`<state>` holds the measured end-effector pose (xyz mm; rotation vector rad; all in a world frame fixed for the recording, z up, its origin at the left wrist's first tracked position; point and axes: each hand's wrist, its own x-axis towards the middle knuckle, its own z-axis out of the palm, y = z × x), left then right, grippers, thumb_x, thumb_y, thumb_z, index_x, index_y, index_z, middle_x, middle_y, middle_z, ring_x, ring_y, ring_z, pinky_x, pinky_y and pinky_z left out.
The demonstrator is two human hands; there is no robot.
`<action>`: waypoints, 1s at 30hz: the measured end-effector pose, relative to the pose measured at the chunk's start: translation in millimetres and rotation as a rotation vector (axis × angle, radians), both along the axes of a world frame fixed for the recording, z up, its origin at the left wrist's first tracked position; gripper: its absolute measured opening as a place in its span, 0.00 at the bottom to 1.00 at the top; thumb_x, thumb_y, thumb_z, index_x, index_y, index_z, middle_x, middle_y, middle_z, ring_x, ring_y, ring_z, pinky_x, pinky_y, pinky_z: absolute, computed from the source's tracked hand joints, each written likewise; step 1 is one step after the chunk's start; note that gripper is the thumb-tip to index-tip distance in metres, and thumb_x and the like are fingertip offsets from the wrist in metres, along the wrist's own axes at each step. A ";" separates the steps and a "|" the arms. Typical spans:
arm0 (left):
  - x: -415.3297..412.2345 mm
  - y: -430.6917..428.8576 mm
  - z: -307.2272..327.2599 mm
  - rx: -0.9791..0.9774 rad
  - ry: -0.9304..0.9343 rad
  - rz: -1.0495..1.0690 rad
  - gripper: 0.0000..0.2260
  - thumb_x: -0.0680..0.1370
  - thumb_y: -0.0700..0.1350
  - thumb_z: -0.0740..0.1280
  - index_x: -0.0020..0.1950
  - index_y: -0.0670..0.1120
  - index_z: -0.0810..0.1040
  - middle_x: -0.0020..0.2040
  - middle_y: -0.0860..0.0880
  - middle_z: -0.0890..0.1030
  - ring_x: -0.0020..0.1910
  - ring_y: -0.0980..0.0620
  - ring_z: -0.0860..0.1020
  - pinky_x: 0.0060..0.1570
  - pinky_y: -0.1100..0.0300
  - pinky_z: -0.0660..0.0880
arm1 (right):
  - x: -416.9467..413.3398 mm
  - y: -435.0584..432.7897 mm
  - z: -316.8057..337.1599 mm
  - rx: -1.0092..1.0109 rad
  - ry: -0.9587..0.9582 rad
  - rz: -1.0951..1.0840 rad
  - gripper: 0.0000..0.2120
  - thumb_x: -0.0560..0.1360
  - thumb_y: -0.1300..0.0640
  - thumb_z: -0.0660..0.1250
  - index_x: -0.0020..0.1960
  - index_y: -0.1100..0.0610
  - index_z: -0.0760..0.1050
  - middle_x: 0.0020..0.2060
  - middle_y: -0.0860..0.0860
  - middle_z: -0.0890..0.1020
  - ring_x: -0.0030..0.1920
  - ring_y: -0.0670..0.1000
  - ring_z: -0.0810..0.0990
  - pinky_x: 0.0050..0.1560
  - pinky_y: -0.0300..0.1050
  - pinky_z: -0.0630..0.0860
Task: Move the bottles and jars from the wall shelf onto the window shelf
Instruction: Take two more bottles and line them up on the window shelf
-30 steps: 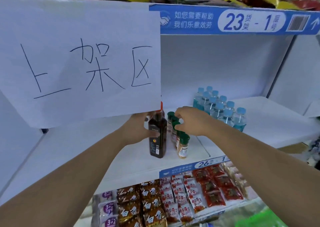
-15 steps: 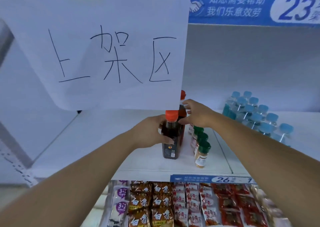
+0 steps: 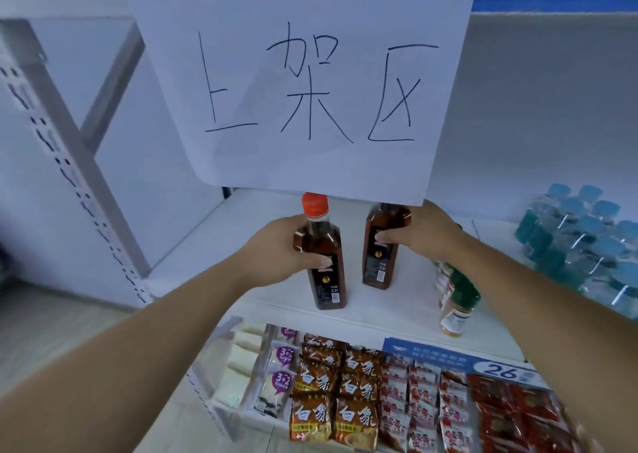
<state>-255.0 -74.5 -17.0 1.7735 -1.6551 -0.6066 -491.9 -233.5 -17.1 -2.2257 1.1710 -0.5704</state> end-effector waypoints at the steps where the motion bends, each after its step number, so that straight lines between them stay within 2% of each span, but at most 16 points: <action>1: 8.5 7.5 1.4 0.002 -0.009 0.016 0.18 0.73 0.50 0.79 0.60 0.59 0.79 0.51 0.63 0.84 0.49 0.65 0.82 0.49 0.65 0.74 | 7.8 6.2 1.2 0.008 -0.004 0.019 0.16 0.72 0.50 0.80 0.56 0.47 0.78 0.44 0.38 0.78 0.44 0.38 0.76 0.42 0.32 0.68; 3: 26.9 24.1 4.1 0.002 -0.023 0.043 0.18 0.73 0.51 0.78 0.61 0.59 0.79 0.53 0.62 0.83 0.51 0.62 0.82 0.52 0.63 0.76 | 26.1 18.9 4.4 0.026 -0.013 0.058 0.16 0.73 0.50 0.79 0.58 0.45 0.80 0.47 0.40 0.81 0.47 0.42 0.78 0.43 0.31 0.69; 6: 58.4 53.6 6.9 0.001 -0.025 0.064 0.19 0.74 0.51 0.78 0.63 0.57 0.80 0.55 0.60 0.84 0.53 0.60 0.82 0.55 0.61 0.76 | 59.6 44.1 10.7 0.034 -0.080 0.134 0.16 0.70 0.54 0.81 0.56 0.48 0.82 0.48 0.45 0.85 0.49 0.46 0.83 0.47 0.41 0.75; 9: 92.7 89.9 11.4 -0.007 -0.026 0.088 0.18 0.74 0.50 0.78 0.63 0.58 0.80 0.54 0.62 0.85 0.51 0.63 0.83 0.54 0.62 0.77 | 98.3 73.5 12.9 0.052 -0.099 0.194 0.15 0.70 0.56 0.82 0.51 0.46 0.80 0.48 0.46 0.85 0.48 0.44 0.84 0.48 0.42 0.77; 13: 143.7 147.9 16.1 -0.004 -0.016 0.143 0.17 0.75 0.50 0.77 0.61 0.60 0.80 0.52 0.62 0.85 0.51 0.64 0.83 0.52 0.65 0.77 | 158.6 117.4 14.5 0.058 -0.071 0.261 0.18 0.70 0.52 0.82 0.57 0.50 0.81 0.50 0.45 0.85 0.51 0.46 0.84 0.52 0.45 0.79; 17: 199.1 211.2 18.9 0.003 -0.027 0.227 0.16 0.75 0.51 0.77 0.61 0.60 0.80 0.52 0.62 0.85 0.51 0.63 0.83 0.54 0.61 0.77 | 219.1 167.1 23.7 0.041 -0.049 0.355 0.21 0.71 0.52 0.81 0.61 0.49 0.80 0.54 0.45 0.85 0.55 0.47 0.84 0.57 0.48 0.80; 20: 240.9 261.4 20.3 -0.002 -0.028 0.290 0.16 0.75 0.49 0.77 0.60 0.59 0.80 0.53 0.60 0.85 0.52 0.61 0.84 0.56 0.58 0.78 | 264.9 204.5 29.7 0.047 -0.053 0.438 0.18 0.71 0.53 0.81 0.57 0.44 0.78 0.53 0.42 0.84 0.55 0.45 0.84 0.56 0.43 0.79; 24: 289.2 333.9 21.1 -0.008 -0.039 0.401 0.17 0.75 0.49 0.77 0.61 0.58 0.80 0.53 0.60 0.85 0.51 0.60 0.84 0.57 0.57 0.79 | 330.1 251.7 30.0 0.049 -0.053 0.539 0.19 0.70 0.52 0.81 0.59 0.44 0.80 0.52 0.41 0.86 0.53 0.43 0.85 0.60 0.50 0.81; 30: 341.8 432.6 21.4 0.004 -0.069 0.560 0.19 0.75 0.53 0.76 0.65 0.60 0.79 0.55 0.62 0.85 0.53 0.62 0.83 0.62 0.52 0.79 | 424.3 330.1 29.2 0.053 -0.063 0.704 0.20 0.71 0.52 0.80 0.60 0.45 0.80 0.52 0.43 0.86 0.53 0.44 0.85 0.60 0.52 0.81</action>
